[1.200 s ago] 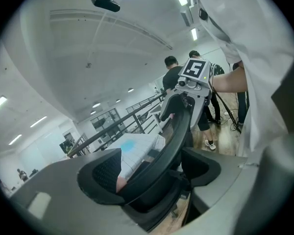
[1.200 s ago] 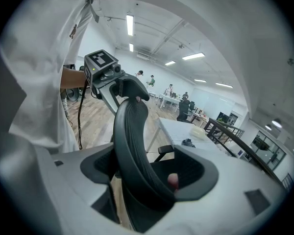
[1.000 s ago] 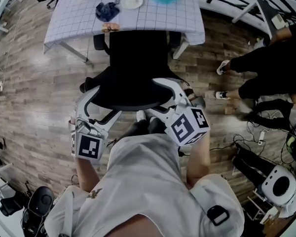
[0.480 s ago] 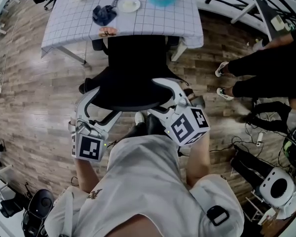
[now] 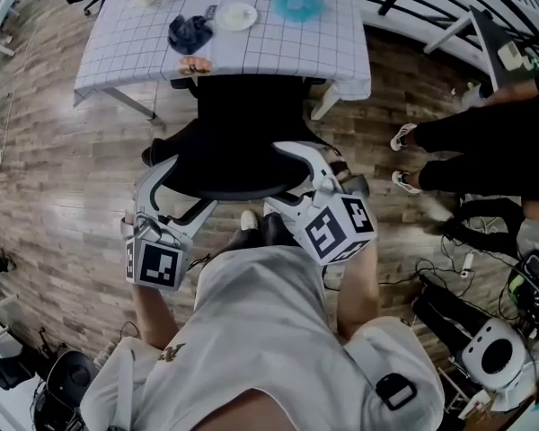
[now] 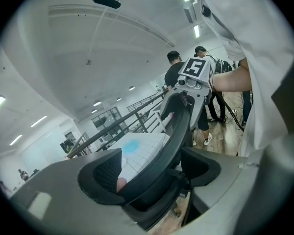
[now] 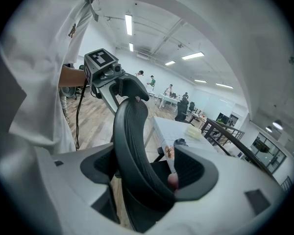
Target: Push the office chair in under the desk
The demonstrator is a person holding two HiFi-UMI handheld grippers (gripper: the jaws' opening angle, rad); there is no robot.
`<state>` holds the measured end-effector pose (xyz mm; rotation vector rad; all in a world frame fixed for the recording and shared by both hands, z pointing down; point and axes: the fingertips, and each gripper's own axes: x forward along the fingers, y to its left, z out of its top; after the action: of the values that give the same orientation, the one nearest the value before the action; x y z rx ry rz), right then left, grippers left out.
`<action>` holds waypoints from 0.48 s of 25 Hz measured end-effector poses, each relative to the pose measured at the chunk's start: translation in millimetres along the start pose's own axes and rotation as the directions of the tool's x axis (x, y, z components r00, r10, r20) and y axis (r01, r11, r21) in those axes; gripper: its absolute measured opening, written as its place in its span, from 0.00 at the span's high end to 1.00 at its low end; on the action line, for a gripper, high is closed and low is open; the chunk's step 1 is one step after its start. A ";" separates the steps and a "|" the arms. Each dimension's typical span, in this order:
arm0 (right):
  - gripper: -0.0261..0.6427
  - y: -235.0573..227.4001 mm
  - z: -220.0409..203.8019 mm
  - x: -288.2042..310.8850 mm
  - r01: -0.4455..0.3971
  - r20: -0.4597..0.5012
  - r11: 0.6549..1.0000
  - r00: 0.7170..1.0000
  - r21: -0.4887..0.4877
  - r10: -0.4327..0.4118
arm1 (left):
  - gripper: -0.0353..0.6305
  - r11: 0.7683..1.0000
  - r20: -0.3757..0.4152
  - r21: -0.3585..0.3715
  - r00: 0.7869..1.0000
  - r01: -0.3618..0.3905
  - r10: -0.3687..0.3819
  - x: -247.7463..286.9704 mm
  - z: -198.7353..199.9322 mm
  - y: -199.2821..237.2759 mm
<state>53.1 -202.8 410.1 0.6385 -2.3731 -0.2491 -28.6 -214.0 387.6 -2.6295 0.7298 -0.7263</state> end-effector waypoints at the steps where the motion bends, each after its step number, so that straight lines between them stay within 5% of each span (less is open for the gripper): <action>1: 0.44 -3.1 -0.2 0.6 0.001 0.002 1.000 1.000 -0.001 -0.001 | 0.38 1.000 0.000 0.000 1.000 -0.001 0.001 2.2 0.3 1.9; 12: 0.44 -20.1 -5.8 0.5 -0.027 0.022 1.000 0.999 0.002 0.027 | 0.37 1.000 0.001 -0.009 1.000 -0.015 0.015 17.9 5.6 10.7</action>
<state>64.1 -220.4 408.1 0.6074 -2.4020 -0.2434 -16.5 -231.6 385.4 -2.6298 0.7533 -0.7185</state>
